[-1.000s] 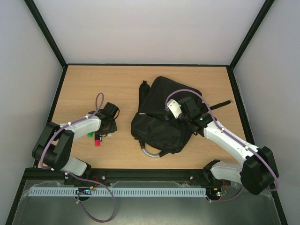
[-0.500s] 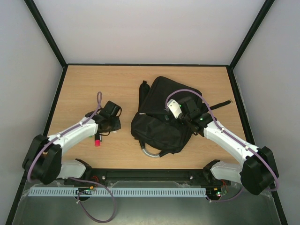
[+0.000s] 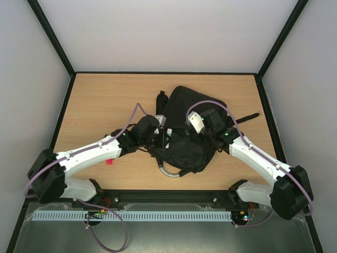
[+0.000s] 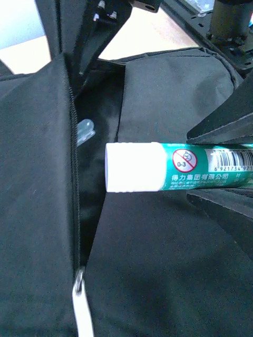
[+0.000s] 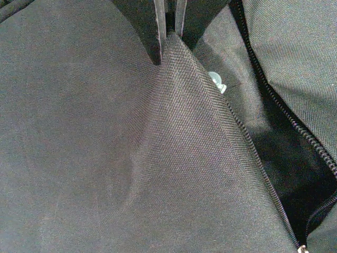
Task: Pack the student bag
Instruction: Pick up the personal item from the center of the board, then place the personal item in the student bag.
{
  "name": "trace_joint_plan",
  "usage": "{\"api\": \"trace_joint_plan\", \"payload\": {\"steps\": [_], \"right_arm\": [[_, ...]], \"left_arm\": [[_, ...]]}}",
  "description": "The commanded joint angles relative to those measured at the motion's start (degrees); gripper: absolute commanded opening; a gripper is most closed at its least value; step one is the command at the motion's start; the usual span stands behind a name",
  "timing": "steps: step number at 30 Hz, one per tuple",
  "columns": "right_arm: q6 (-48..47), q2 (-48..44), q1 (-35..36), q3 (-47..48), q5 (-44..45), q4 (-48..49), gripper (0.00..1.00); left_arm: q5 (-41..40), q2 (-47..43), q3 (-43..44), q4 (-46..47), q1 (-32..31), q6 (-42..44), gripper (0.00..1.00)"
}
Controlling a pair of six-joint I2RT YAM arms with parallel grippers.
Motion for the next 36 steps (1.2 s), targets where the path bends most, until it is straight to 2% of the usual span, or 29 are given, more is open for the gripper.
{"api": "trace_joint_plan", "payload": {"steps": [1, 10, 20, 26, 29, 31, 34, 36], "right_arm": [[0.66, -2.07, -0.14, -0.56, -1.53, 1.12, 0.01], [0.57, -2.51, -0.23, -0.65, -1.62, 1.24, 0.01], [0.44, -2.07, -0.23, -0.65, -1.76, 1.15, 0.01], [0.49, -2.16, -0.32, -0.67, -1.84, 1.15, 0.01], [0.48, -2.16, -0.32, -0.74, -1.93, 1.15, 0.01], [0.44, -2.11, -0.32, -0.69, -1.93, 1.15, 0.01], [0.40, -2.14, -0.41, -0.82, -1.85, 1.15, 0.01], [0.39, -2.16, -0.41, -0.82, -1.88, 1.15, 0.01]], "left_arm": [[4.38, 5.59, 3.28, 5.58, -2.09, -1.42, 0.02], [7.43, 16.26, 9.56, 7.42, -2.60, -2.52, 0.02], [2.60, 26.40, 18.69, 1.24, -2.43, -5.40, 0.02], [-6.06, 27.72, 19.06, 0.48, -2.18, -12.54, 0.02], [-11.06, 25.53, 15.41, 4.46, -2.00, -17.97, 0.03], [-11.63, 24.53, 13.33, 6.82, -1.76, -20.42, 0.08], [-9.57, 23.92, 14.64, 6.26, -1.85, -19.06, 0.28], [-8.89, 22.97, 15.06, 5.26, -2.42, -17.51, 0.37]]}}
